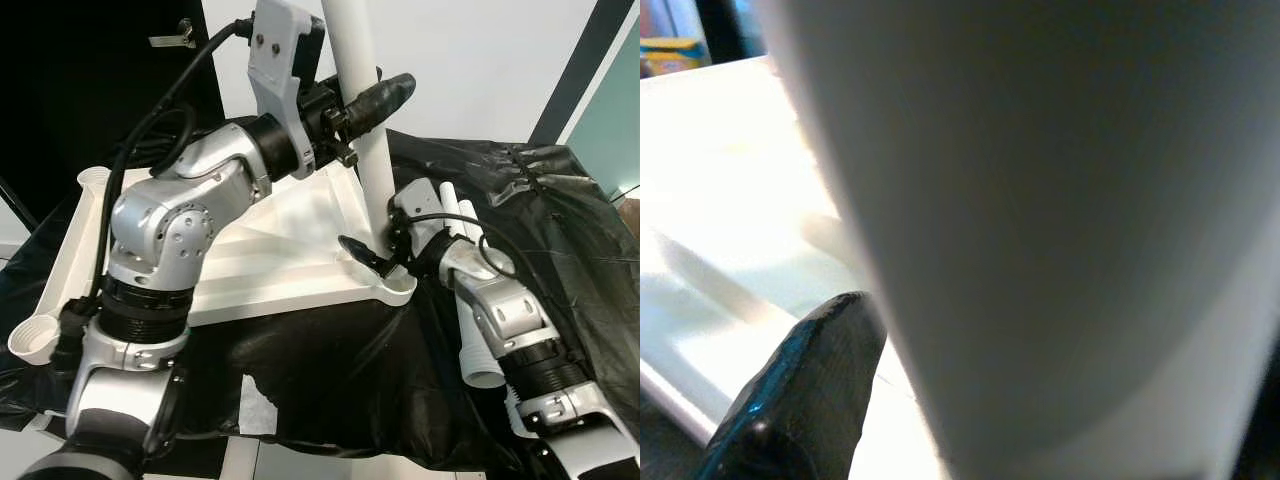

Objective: Building children table

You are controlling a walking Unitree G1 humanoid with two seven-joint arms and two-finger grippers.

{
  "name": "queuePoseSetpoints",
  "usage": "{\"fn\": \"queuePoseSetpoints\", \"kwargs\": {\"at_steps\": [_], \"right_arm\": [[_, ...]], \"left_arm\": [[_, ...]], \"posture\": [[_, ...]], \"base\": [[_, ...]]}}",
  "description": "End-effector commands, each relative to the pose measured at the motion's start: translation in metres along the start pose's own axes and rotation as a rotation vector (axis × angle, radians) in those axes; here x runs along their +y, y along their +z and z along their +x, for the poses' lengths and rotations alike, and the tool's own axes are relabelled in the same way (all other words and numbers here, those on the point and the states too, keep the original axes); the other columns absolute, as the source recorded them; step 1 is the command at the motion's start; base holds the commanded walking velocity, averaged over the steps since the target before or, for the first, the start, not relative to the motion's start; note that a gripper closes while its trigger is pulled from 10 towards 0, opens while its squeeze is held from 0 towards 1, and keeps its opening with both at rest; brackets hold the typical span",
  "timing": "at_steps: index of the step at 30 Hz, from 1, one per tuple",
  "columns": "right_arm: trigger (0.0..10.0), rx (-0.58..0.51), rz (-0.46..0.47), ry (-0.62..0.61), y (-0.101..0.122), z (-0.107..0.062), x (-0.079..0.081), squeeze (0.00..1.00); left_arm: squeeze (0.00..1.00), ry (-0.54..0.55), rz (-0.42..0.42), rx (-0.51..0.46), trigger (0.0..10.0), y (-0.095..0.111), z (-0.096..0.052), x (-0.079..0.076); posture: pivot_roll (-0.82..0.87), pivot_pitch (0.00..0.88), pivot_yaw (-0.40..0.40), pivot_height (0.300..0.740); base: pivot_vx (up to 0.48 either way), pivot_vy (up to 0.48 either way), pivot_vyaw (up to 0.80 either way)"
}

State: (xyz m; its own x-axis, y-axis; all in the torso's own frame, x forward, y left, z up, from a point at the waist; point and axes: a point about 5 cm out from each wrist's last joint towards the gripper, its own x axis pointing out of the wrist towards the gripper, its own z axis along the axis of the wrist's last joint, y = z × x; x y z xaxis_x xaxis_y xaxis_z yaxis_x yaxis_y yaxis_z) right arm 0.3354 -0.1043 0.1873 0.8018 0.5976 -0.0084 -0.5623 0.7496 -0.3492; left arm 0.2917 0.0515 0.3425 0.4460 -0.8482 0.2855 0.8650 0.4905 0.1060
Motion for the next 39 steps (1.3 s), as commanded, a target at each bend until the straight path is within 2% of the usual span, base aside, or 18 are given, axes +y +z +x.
{"fn": "queuePoseSetpoints", "kwargs": {"at_steps": [1,3,6,15,16,18,19,20,21,23,25,33,37,38,39], "right_arm": [[10.0,-0.008,-0.017,-0.08,-0.003,0.002,0.004,0.0],[10.0,-0.01,-0.021,-0.107,-0.004,0.002,0.005,0.0],[10.0,-0.008,-0.012,-0.249,-0.009,0.004,0.005,0.0],[10.0,-0.011,-0.067,-0.406,-0.01,0.01,0.007,0.0],[8.0,-0.021,-0.126,-0.445,-0.008,0.012,0.007,0.0],[8.0,-0.027,-0.15,-0.45,-0.006,0.013,0.008,0.0],[3.8,-0.031,-0.134,-0.436,-0.007,0.014,0.011,0.0],[3.8,-0.033,-0.117,-0.424,-0.007,0.015,0.013,0.0],[1.3,-0.042,-0.139,-0.422,-0.006,0.015,0.014,0.0],[0.0,-0.054,-0.163,-0.437,-0.004,0.015,0.014,0.0],[0.0,-0.056,-0.194,-0.442,-0.003,0.015,0.014,0.0],[0.0,-0.067,-0.137,-0.5,-0.005,0.014,0.016,0.0],[0.0,-0.067,-0.105,-0.56,-0.005,0.011,0.011,0.0],[2.4,-0.065,-0.087,-0.575,-0.005,0.01,0.009,0.0],[10.0,-0.062,-0.075,-0.582,-0.005,0.01,0.008,0.0]], "left_arm": [[0.0,0.032,0.011,-0.017,10.0,0.006,0.006,-0.003],[0.0,0.041,0.01,-0.021,10.0,0.007,0.008,-0.004],[0.0,0.083,0.005,-0.04,10.0,0.01,0.012,-0.005],[0.0,0.116,-0.02,-0.06,10.0,0.013,0.018,-0.004],[0.0,0.119,-0.024,-0.057,10.0,0.013,0.02,-0.003],[0.0,0.12,-0.026,-0.055,10.0,0.012,0.02,-0.002],[0.0,0.12,-0.022,-0.054,10.0,0.013,0.02,-0.002],[0.0,0.12,-0.021,-0.054,10.0,0.012,0.02,-0.002],[0.0,0.12,-0.018,-0.052,10.0,0.012,0.021,-0.001],[0.0,0.119,-0.024,-0.047,10.0,0.01,0.021,0.0],[0.0,0.119,-0.026,-0.045,10.0,0.01,0.022,0.0],[0.0,0.125,-0.025,-0.047,10.0,0.01,0.023,0.004],[0.0,0.122,-0.016,-0.051,10.0,0.01,0.022,0.003],[0.0,0.118,-0.02,-0.055,10.0,0.01,0.022,0.004],[1.0,0.116,-0.029,-0.063,10.0,0.01,0.021,0.005]], "posture": [[0.0,0.0,-0.011,0.74],[0.0,0.0,-0.011,0.74],[-0.01,0.0,-0.003,0.74],[-0.01,0.0,0.009,0.74],[0.0,0.0,0.012,0.74],[0.0,0.0,0.012,0.74],[-0.01,0.0,0.014,0.74],[-0.01,0.0,0.014,0.74],[-0.01,0.0,0.014,0.74],[-0.01,0.0,0.015,0.74],[-0.01,0.0,0.015,0.74],[-0.01,0.0,0.016,0.74],[-0.01,0.0,0.017,0.74],[-0.01,0.0,0.017,0.74],[0.0,0.0,0.02,0.74]], "base": [[0.0,0.0,0.0],[0.0,0.0,0.0],[0.0,0.0,0.0],[0.0,0.0,0.0],[0.0,0.0,0.0],[0.0,0.0,0.0],[0.0,0.0,0.0],[0.0,0.0,0.0],[0.0,0.0,0.0],[0.0,0.0,0.0],[0.0,0.0,0.0],[0.0,0.0,0.0],[0.0,0.0,0.0],[0.0,0.0,0.0],[0.0,0.0,0.0]]}}
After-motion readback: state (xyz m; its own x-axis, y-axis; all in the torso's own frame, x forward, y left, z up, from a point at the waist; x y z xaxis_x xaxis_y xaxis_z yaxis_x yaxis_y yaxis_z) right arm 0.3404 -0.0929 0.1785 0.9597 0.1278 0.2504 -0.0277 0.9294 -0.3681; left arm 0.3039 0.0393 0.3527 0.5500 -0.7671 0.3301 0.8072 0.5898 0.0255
